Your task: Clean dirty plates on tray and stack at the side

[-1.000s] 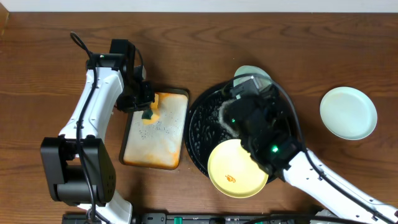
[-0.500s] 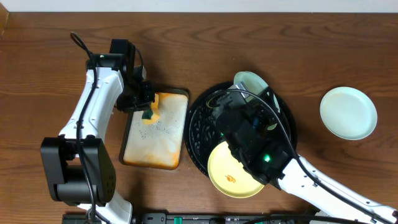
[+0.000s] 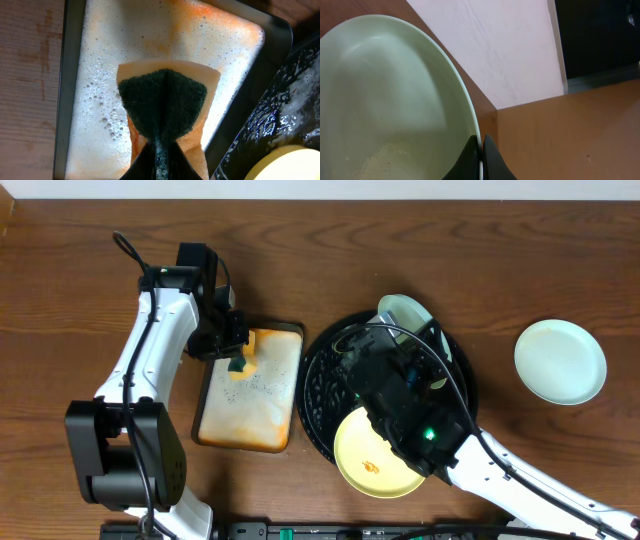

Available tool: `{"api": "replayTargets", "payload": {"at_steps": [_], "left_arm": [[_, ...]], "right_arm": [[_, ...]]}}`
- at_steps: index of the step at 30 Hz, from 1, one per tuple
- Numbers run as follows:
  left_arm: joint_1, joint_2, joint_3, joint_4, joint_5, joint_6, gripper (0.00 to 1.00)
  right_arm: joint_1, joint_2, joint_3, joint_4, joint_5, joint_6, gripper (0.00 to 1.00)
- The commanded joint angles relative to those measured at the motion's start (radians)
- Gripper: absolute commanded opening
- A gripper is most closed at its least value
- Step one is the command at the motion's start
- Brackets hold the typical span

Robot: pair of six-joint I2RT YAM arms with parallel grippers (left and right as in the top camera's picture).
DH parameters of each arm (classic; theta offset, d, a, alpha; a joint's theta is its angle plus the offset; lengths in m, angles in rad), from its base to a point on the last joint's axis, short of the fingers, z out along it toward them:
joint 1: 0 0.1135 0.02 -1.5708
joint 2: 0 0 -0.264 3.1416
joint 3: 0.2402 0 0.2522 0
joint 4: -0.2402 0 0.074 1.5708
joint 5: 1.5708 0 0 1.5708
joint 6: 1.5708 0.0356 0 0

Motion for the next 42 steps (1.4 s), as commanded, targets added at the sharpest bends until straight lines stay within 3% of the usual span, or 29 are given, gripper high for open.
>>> {"api": "replayTargets", "payload": {"at_steps": [1, 11, 17, 20, 27, 32, 36, 42], "left_arm": [[0.001, -0.006, 0.000, -0.003, 0.003, 0.018, 0.09], [0.000, -0.006, 0.000, -0.003, 0.003, 0.017, 0.09], [0.000, -0.006, 0.000, -0.003, 0.003, 0.018, 0.09], [0.000, -0.006, 0.000, -0.003, 0.003, 0.017, 0.09], [0.000, -0.006, 0.000, -0.006, 0.005, 0.017, 0.09], [0.000, -0.006, 0.000, -0.005, 0.006, 0.017, 0.09], [0.000, -0.006, 0.000, -0.010, 0.006, 0.017, 0.09], [0.000, -0.006, 0.000, -0.010, 0.006, 0.017, 0.09]], "right_arm": [[0.008, -0.010, 0.017, 0.005, 0.034, -0.006, 0.01], [0.007, -0.010, 0.017, 0.013, 0.034, 0.000, 0.01], [-0.063, -0.010, 0.017, -0.020, 0.028, 0.240, 0.01], [-0.138, -0.010, 0.017, -0.068, -0.098, 0.329, 0.01], [-0.201, -0.018, 0.038, -0.116, -0.283, 0.291, 0.01], [-0.208, -0.015, 0.057, -0.179, -0.324, 0.349, 0.01], [-0.264, -0.034, 0.059, -0.233, -0.367, 0.503, 0.01], [-0.481, -0.109, 0.060, -0.244, -0.668, 0.651, 0.01]]}}
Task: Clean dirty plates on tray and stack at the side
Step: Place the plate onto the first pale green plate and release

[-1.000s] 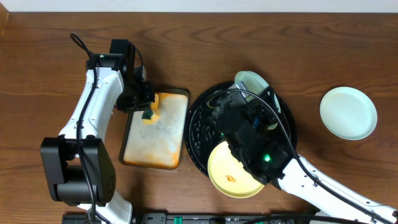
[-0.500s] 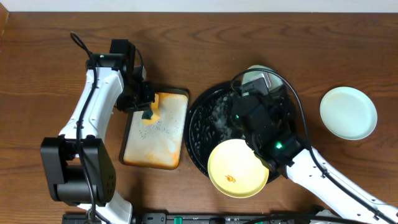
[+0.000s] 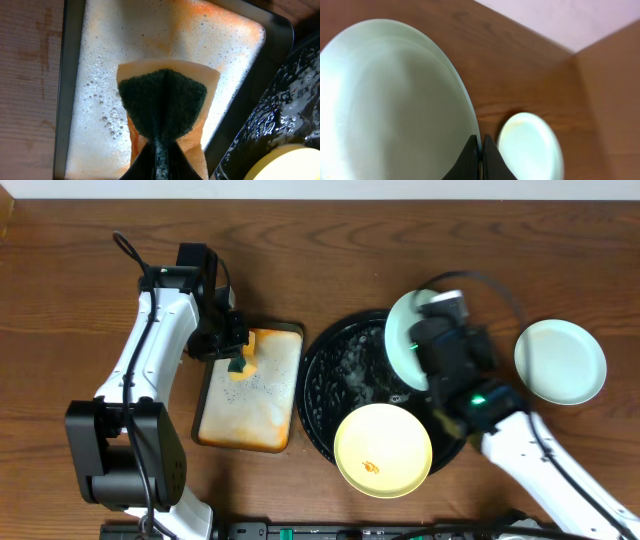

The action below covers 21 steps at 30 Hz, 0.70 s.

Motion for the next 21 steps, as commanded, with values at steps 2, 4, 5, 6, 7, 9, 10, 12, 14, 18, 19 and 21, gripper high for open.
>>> {"api": "replayTargets", "payload": {"at_steps": [2, 4, 5, 6, 7, 9, 10, 12, 14, 18, 19, 21], "left_arm": [[0.000, -0.006, 0.000, -0.005, 0.006, 0.017, 0.09], [0.000, -0.006, 0.000, -0.005, 0.006, 0.017, 0.09], [0.000, -0.006, 0.000, -0.005, 0.006, 0.017, 0.09], [0.000, -0.006, 0.000, -0.005, 0.006, 0.017, 0.09], [0.000, -0.006, 0.000, -0.005, 0.006, 0.017, 0.09], [0.000, -0.006, 0.000, -0.005, 0.006, 0.017, 0.09], [0.000, -0.006, 0.000, -0.005, 0.006, 0.017, 0.09], [0.000, -0.006, 0.000, -0.005, 0.006, 0.017, 0.09], [0.000, -0.006, 0.000, -0.005, 0.006, 0.017, 0.09], [0.000, -0.006, 0.000, -0.005, 0.007, 0.017, 0.09], [0.000, -0.006, 0.000, -0.005, 0.011, 0.017, 0.09], [0.000, -0.006, 0.000, -0.005, 0.025, 0.017, 0.09]], "right_arm": [[-0.251, -0.089, 0.031, -0.016, -0.326, 0.213, 0.01], [-0.381, -0.103, 0.031, -0.036, -0.439, 0.267, 0.01], [-0.447, -0.104, 0.031, -0.047, -0.494, 0.289, 0.01], [-0.521, -0.103, 0.031, -0.058, -0.547, 0.306, 0.01], [-0.597, -0.097, 0.030, -0.072, -0.595, 0.324, 0.01], [-0.748, -0.078, 0.030, -0.098, -0.665, 0.345, 0.01], [-0.813, -0.066, 0.030, -0.106, -0.687, 0.348, 0.01], [-0.935, -0.031, 0.030, -0.109, -0.723, 0.348, 0.01], [-1.040, 0.013, 0.030, -0.107, -0.743, 0.348, 0.01], [-1.163, 0.129, 0.030, -0.092, -0.764, 0.348, 0.01], [-1.173, 0.146, 0.030, -0.087, -0.764, 0.349, 0.01], [-1.192, 0.182, 0.030, -0.074, -0.761, 0.359, 0.01]]}}
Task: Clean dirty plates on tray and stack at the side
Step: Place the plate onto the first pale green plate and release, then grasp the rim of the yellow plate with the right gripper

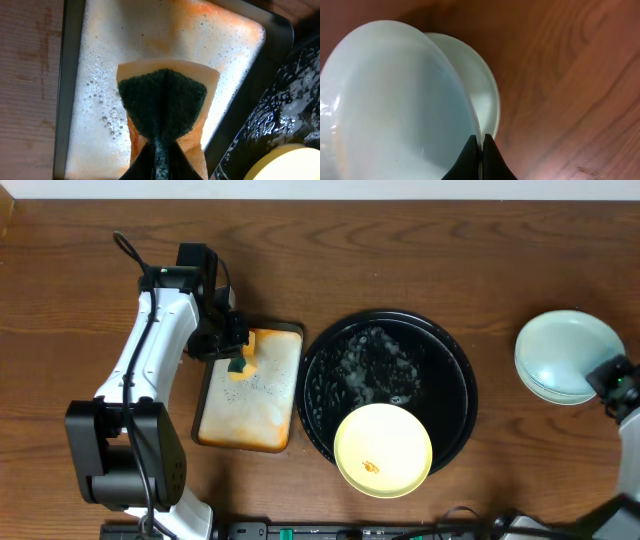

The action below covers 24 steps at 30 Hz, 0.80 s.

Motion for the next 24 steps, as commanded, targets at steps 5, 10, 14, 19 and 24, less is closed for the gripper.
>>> {"api": "replayTargets", "payload": {"at_steps": [5, 10, 14, 19, 24], "left_arm": [[0.000, -0.006, 0.000, -0.003, 0.022, 0.017, 0.09], [0.000, -0.006, 0.000, -0.001, 0.022, 0.017, 0.10], [0.000, -0.006, 0.000, 0.000, 0.022, 0.017, 0.10], [0.000, -0.006, 0.000, 0.000, 0.022, 0.017, 0.10], [0.000, -0.006, 0.000, 0.000, 0.022, 0.017, 0.11]], "right_arm": [[-0.035, 0.090, 0.016, 0.075, -0.040, 0.028, 0.05], [-0.029, 0.054, 0.017, 0.088, -0.078, 0.027, 0.48], [0.008, -0.046, 0.017, 0.049, -0.364, 0.007, 0.47], [0.192, -0.155, 0.017, -0.173, -0.593, -0.169, 0.42], [0.477, -0.147, 0.007, -0.403, -0.552, -0.310, 0.45]]}}
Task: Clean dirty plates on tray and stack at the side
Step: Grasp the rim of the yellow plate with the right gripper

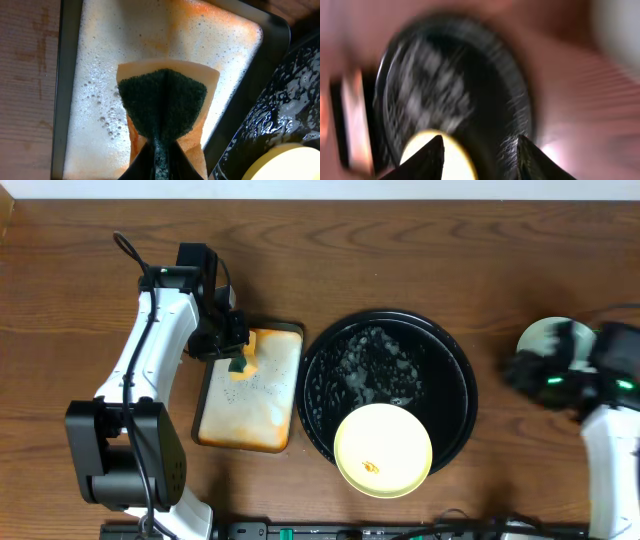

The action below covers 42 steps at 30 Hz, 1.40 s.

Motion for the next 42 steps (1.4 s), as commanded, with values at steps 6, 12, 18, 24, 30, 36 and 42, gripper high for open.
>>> {"api": "replayTargets", "payload": {"at_steps": [6, 12, 18, 24, 30, 36, 42], "left_arm": [[0.000, -0.006, 0.000, -0.003, 0.016, 0.017, 0.13], [0.000, -0.006, 0.000, -0.003, 0.016, 0.017, 0.13], [0.000, -0.006, 0.000, -0.003, 0.016, 0.017, 0.14], [0.000, -0.006, 0.000, -0.003, 0.016, 0.017, 0.14], [0.000, -0.006, 0.000, -0.003, 0.016, 0.017, 0.14], [0.000, -0.006, 0.000, -0.003, 0.016, 0.017, 0.15], [0.000, -0.006, 0.000, -0.003, 0.016, 0.017, 0.17]], "right_arm": [[0.463, 0.064, -0.050, -0.174, 0.212, -0.042, 0.47], [0.630, 0.174, -0.078, -0.120, 0.217, -0.074, 0.36], [0.652, 0.289, -0.105, -0.019, 0.218, -0.148, 0.31], [0.652, 0.376, -0.105, 0.021, 0.220, -0.148, 0.13], [0.637, 0.351, -0.074, 0.024, 0.239, -0.115, 0.01], [0.620, 0.299, -0.036, 0.053, 0.426, 0.162, 0.01], [0.621, 0.295, -0.037, 0.108, 0.552, 0.369, 0.01]]}}
